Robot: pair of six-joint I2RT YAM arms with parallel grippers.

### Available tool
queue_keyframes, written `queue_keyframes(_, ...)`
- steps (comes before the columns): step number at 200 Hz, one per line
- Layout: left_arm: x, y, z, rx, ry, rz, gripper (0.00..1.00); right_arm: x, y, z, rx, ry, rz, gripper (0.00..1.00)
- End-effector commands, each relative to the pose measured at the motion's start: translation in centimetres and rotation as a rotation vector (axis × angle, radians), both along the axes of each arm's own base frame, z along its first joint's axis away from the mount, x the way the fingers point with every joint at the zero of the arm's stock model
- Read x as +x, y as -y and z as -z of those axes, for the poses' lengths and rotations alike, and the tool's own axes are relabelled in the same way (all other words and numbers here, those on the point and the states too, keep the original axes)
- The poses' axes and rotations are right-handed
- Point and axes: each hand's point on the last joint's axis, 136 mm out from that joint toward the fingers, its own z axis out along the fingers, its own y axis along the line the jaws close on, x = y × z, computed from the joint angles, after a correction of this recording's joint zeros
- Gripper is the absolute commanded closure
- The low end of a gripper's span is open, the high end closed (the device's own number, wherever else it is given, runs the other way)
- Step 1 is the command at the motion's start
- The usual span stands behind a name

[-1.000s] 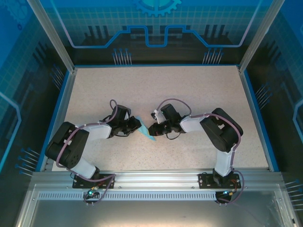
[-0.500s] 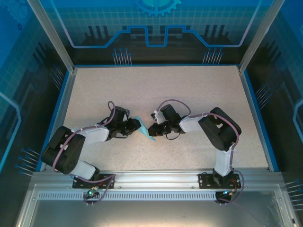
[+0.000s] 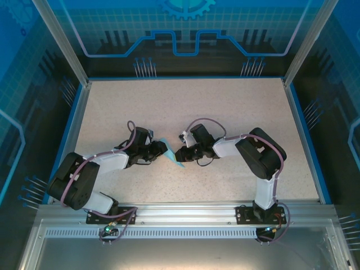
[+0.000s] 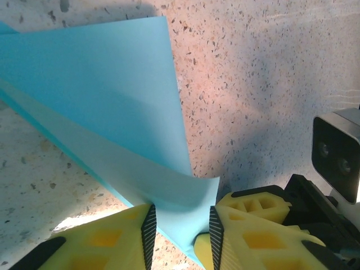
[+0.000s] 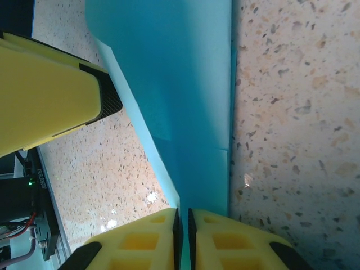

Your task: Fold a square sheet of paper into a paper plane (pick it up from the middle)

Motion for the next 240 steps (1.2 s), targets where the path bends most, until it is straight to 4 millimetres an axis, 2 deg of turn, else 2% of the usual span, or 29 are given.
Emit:
queue_keyframes(1, -0.5, -0.2, 0.0, 0.019, 0.002, 0.007, 0.68, -0.5, -0.4, -0.1, -0.01, -0.002, -0.025, 0.87)
queue_keyframes(67, -0.1, 0.5, -0.4, -0.014, 0.014, 0.025, 0.72, -0.9, 0.0, 1.3, -0.048, -0.055, -0.02, 0.9)
queue_keyframes(138, -0.1, 1.3, -0.8, -0.057, 0.026, 0.042, 0.73, -0.9, 0.4, 2.5, -0.09, -0.092, -0.005, 0.9)
queue_keyframes(240, -0.2, 1.9, 0.6, -0.054, -0.013, 0.058, 0.75, -0.8, 1.4, 4.0, -0.149, -0.167, 0.04, 0.94)
